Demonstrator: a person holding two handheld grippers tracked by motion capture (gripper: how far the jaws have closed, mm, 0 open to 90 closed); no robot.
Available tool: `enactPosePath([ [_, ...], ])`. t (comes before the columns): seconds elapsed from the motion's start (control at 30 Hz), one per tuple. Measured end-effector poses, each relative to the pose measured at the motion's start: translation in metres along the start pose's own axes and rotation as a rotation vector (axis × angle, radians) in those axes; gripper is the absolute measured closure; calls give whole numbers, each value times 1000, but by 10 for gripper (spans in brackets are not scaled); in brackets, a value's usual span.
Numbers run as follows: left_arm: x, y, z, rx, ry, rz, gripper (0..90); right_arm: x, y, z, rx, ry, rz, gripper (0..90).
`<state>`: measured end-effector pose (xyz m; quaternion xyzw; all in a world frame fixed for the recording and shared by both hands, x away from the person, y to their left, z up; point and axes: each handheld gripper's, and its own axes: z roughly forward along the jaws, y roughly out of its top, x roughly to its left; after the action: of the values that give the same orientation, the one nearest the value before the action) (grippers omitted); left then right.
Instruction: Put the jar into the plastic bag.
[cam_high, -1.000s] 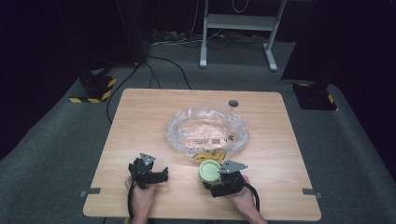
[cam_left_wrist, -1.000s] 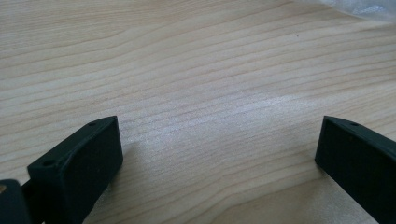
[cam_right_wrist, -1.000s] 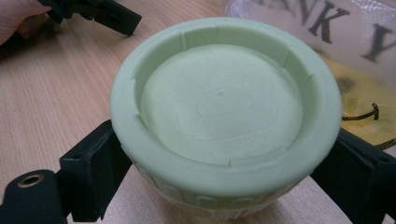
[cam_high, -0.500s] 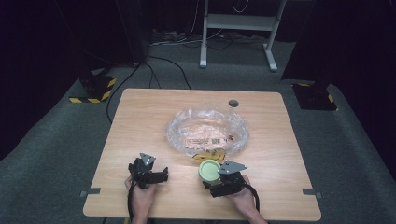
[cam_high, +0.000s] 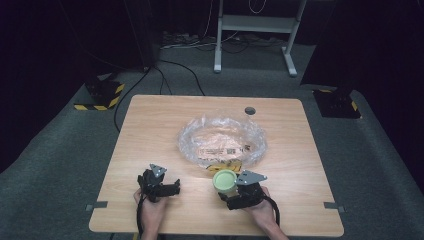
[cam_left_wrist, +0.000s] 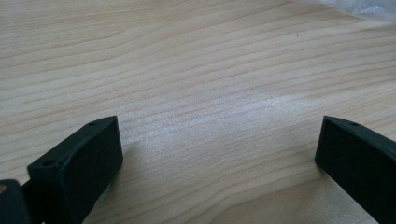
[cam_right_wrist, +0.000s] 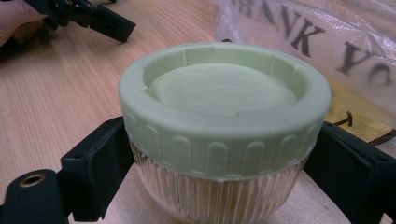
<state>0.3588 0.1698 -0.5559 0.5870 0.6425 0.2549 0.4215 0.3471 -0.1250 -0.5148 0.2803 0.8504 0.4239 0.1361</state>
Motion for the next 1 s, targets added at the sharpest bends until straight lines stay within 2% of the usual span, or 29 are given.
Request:
enactPosePath([
  [0.53, 0, 0, 0, -1, 0, -1, 11, 2, 1, -2, -28, 21, -12, 114],
  [1.0, 0, 0, 0, -1, 0, -1, 11, 0, -3, -5, -64, 31, 2, 115],
])
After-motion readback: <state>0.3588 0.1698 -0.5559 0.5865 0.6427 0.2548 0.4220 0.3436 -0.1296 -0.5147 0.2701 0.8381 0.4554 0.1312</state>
